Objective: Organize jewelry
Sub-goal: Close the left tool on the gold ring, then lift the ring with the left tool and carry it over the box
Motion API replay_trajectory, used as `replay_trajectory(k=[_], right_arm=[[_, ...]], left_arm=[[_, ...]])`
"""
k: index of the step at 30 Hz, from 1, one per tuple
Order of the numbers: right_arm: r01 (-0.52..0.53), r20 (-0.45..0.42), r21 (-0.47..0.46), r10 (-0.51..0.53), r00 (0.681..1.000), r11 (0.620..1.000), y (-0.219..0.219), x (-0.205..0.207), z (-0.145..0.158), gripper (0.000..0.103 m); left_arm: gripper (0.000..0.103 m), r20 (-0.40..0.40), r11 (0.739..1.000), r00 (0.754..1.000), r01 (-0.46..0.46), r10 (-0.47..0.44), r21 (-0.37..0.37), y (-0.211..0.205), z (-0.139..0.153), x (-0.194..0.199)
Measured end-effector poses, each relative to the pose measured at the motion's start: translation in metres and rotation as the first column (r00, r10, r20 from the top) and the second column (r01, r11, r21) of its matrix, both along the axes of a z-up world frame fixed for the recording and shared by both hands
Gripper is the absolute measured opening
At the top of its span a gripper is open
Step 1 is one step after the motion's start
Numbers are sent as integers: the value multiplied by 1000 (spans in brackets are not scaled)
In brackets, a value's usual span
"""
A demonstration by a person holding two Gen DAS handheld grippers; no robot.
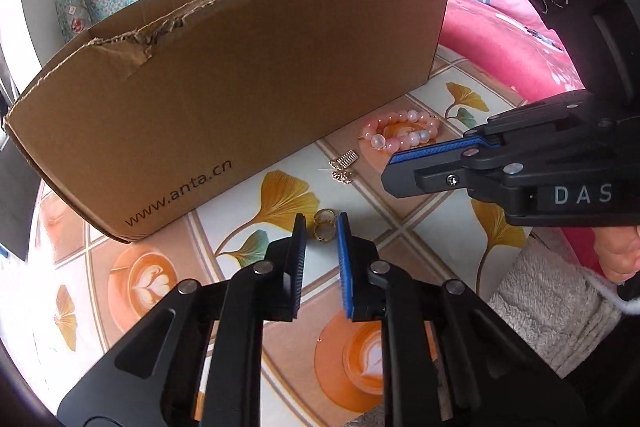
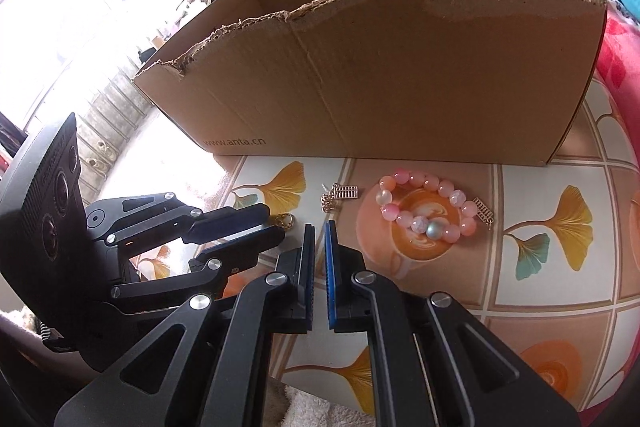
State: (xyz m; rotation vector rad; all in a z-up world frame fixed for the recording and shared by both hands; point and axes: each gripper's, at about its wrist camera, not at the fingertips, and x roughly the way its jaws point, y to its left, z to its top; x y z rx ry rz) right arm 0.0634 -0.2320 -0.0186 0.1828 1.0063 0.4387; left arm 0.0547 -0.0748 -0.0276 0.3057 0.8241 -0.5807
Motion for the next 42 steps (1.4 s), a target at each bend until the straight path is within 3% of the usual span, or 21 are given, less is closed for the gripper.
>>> replay_trajectory(k=[6,15,21,24,27,28,31,34,37,42], right_arm=[[-1,11,4,1,1000,1000,2,-1,3,5],[-65,40,-38,66,997,997,27,-2,6,6],[-137,37,-88,141,989,987,56,1,1,16],[-171,47,-118,177,983,978,70,1,1,18],[-166,55,-122,174,983,979,74,2,4,18],[-157,55,-118,165,985,980,73,3,5,18],[-123,43,-100,128,991,987,65,5,4,18],[-107,42,-106,112,993,989,58,5,4,18],[-119,45,-105,125,991,987,58,3,4,18],[-206,66,-144,218,974,968,83,-3,4,18]], left_arm=[[9,12,1000,1000,9,-9,18,-4,1,-3],[9,-5,999,999,-50,50,7,22,6,-10],[9,-26,994,994,-106,105,-21,39,7,-10],[9,-64,990,992,-114,109,-78,49,11,-8],[9,-119,956,989,-119,90,-269,63,32,-2],[9,-98,954,991,-112,88,-277,63,38,-2],[9,-55,978,994,-107,98,-181,56,29,3],[9,-66,972,993,-105,93,-210,65,30,-1],[9,-41,975,992,-128,122,-182,75,31,-5],[9,-73,966,981,-190,180,-173,87,23,-3]])
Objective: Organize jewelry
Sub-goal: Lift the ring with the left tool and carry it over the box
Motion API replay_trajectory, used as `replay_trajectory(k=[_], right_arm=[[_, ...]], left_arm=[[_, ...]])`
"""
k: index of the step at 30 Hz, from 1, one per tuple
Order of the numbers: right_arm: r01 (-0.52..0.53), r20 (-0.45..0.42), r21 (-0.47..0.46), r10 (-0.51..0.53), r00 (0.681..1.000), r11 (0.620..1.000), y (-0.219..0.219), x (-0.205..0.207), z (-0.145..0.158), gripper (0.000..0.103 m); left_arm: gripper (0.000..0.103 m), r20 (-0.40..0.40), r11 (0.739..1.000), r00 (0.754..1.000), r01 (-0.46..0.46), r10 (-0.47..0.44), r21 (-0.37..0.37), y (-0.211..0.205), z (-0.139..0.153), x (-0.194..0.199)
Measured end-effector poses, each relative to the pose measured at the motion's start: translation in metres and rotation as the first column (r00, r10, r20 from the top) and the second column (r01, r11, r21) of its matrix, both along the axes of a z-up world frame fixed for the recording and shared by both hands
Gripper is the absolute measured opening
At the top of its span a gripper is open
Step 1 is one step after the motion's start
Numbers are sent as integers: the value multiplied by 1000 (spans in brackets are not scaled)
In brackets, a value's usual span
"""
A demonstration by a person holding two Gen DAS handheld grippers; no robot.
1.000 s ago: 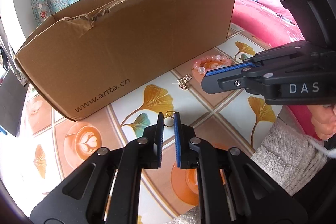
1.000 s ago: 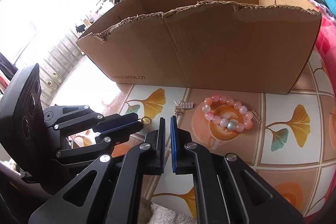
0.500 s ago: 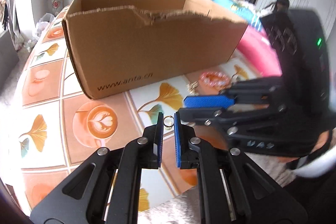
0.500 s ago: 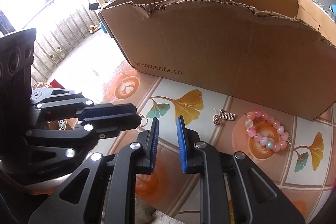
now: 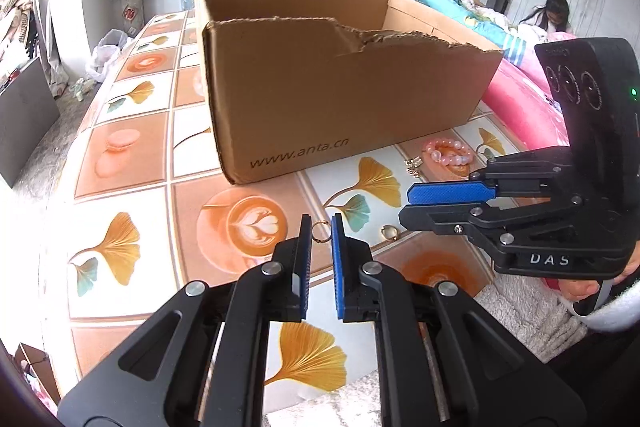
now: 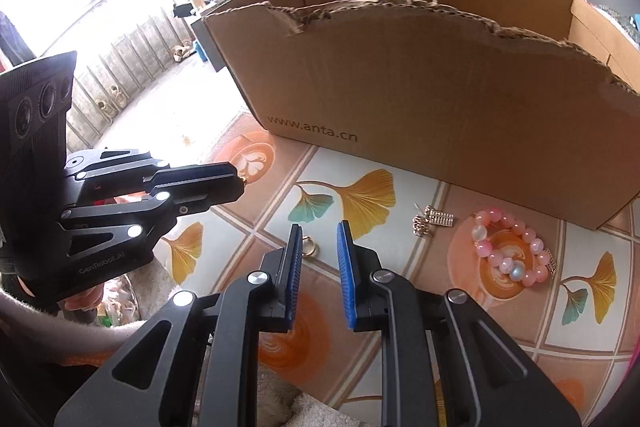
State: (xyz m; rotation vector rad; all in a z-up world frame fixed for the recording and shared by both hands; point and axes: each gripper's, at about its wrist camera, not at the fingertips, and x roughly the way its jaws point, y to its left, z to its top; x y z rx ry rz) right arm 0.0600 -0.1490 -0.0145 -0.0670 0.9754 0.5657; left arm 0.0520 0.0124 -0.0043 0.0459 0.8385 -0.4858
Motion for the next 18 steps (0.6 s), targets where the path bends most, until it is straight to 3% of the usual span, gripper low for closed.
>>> replay_trajectory(k=[8,18], right_arm=[[-168,73,-160,181,981,973,26,-11,-10,18],[-188,51,-129,196,979,974,22,-6,-7,11]], left_arm=[[9,6,1000,1000,-8,8,15,2,1,-4],[9,11,1000,1000,-11,11,19,2,1,-4]])
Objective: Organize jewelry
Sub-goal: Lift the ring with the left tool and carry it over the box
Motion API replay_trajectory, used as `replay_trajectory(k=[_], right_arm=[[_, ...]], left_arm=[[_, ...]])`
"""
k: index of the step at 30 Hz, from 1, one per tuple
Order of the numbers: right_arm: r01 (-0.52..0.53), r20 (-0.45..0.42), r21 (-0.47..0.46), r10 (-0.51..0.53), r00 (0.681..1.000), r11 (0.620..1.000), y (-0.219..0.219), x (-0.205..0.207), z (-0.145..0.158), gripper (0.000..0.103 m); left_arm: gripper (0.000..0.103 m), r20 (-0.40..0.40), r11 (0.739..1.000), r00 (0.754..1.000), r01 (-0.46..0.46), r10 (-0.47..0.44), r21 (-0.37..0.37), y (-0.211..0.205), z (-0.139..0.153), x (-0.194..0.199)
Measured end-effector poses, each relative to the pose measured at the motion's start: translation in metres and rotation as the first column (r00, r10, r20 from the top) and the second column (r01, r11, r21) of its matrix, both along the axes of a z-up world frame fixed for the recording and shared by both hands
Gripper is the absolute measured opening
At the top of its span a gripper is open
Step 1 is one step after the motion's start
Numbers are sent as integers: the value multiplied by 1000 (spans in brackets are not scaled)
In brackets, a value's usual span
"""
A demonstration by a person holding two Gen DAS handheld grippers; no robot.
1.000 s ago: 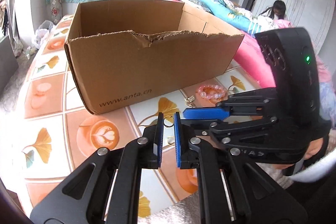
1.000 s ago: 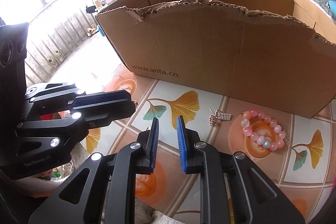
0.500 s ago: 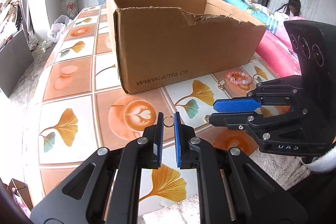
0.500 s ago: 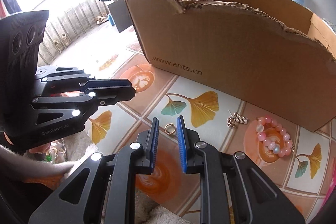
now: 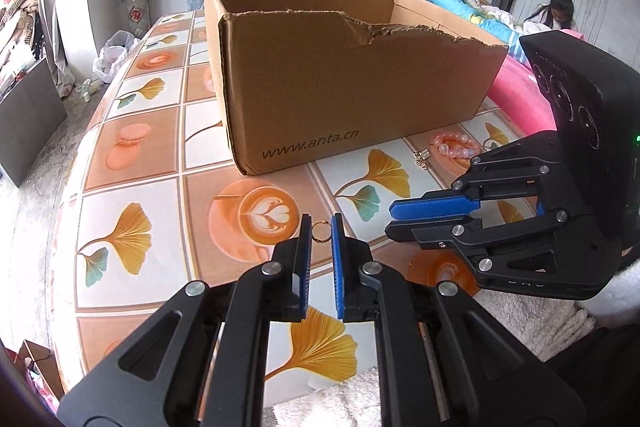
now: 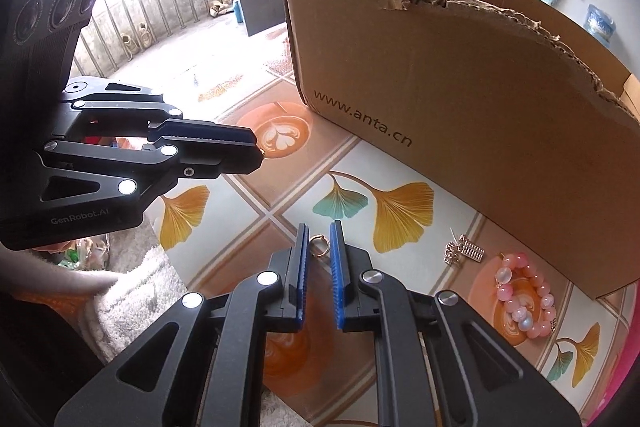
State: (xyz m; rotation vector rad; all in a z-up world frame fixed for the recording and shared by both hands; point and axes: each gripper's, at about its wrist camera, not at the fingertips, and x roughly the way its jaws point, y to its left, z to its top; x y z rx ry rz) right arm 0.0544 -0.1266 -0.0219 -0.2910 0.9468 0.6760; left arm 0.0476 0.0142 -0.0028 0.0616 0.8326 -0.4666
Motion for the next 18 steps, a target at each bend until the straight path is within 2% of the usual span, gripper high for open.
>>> replay_trajectory(k=[5,9,14,18], right_arm=[[31,-5,26,-30,1000,999,-10,3,3,11],[54,16,60,-55,998,997,-28,1,18,11],[86,92,162,-101,991,983,-55,0,67,11],[124,154,252,-166,974,960,-81,13,113,11]], left_arm=[[9,20,1000,1000,2,-2,7,-1,6,-3],[9,58,1000,998,14,-14,-13,0,22,-8],[9,167,992,984,77,-60,-98,0,67,-13],[9,248,984,964,128,-95,-120,-9,101,3]])
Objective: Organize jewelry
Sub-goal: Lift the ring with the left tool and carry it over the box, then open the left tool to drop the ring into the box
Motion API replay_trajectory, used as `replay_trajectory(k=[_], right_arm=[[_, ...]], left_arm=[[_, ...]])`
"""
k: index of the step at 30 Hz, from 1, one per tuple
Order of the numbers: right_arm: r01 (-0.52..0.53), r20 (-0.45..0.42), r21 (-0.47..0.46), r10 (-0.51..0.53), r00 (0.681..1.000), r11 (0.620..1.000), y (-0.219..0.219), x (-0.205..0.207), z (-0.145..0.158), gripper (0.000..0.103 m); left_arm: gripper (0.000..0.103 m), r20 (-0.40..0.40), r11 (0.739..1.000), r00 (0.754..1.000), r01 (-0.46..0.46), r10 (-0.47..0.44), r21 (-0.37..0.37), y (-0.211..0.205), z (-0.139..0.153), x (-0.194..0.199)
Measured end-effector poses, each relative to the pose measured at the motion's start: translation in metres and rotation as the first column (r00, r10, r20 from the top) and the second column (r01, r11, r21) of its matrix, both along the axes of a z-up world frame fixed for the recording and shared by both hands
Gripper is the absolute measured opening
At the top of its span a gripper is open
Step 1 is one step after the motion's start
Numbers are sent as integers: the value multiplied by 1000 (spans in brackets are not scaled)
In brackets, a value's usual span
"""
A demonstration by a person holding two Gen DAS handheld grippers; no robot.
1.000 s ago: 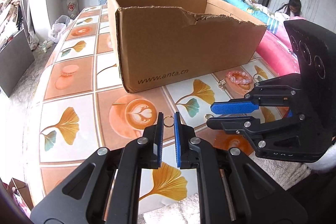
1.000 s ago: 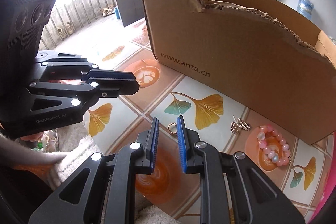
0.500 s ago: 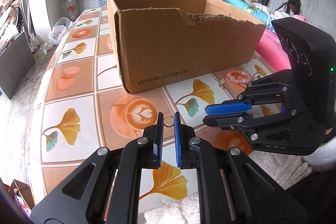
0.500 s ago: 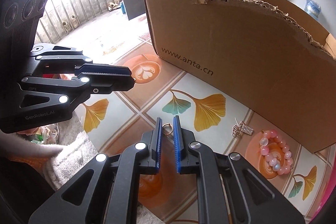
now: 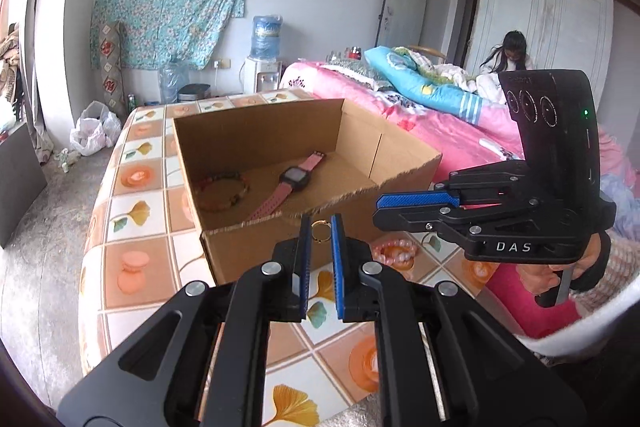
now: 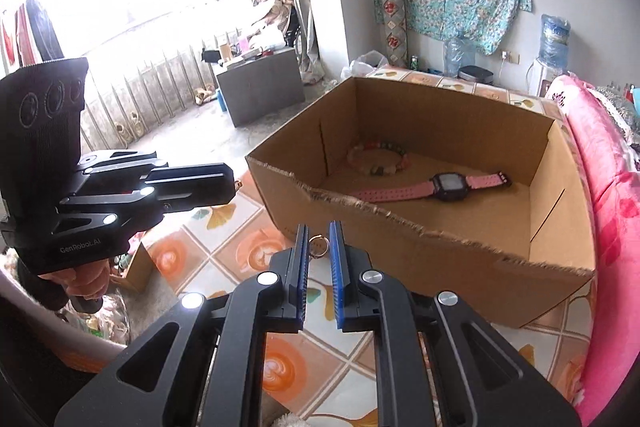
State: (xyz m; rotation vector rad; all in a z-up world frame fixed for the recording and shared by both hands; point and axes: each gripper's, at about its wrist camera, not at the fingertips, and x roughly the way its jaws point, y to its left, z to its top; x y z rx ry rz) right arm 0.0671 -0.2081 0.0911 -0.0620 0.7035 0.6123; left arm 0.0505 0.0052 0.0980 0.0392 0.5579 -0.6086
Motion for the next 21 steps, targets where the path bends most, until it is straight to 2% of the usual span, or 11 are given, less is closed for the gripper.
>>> replay_trajectory(k=[4,7,11,13,15,17,21], right_arm=[[76,-26,19,-75,997,997,-22,37,17,11],[137,-98,-22,-139,986,990,-29,78,12,11],[195,-213,-72,-206,955,978,-41,131,-12,11],[200,-234,-94,-217,948,975,-45,150,-21,11],[208,-241,-125,-233,942,970,-45,162,-28,11],[207,-249,-121,-232,940,971,-49,171,-30,12],[219,-234,-87,-234,944,972,-57,175,-23,12]], left_arm=[[9,-28,999,999,34,-34,-11,-17,12,40],[9,-123,999,992,36,-35,6,-34,7,83],[9,-291,999,956,31,-26,13,-54,-13,139],[9,-343,1000,939,25,-17,19,-65,-23,159],[9,-391,999,920,28,-17,23,-74,-31,175],[9,-407,999,913,20,-1,43,-80,-35,183],[10,-432,1000,902,19,-8,21,-83,-40,188]])
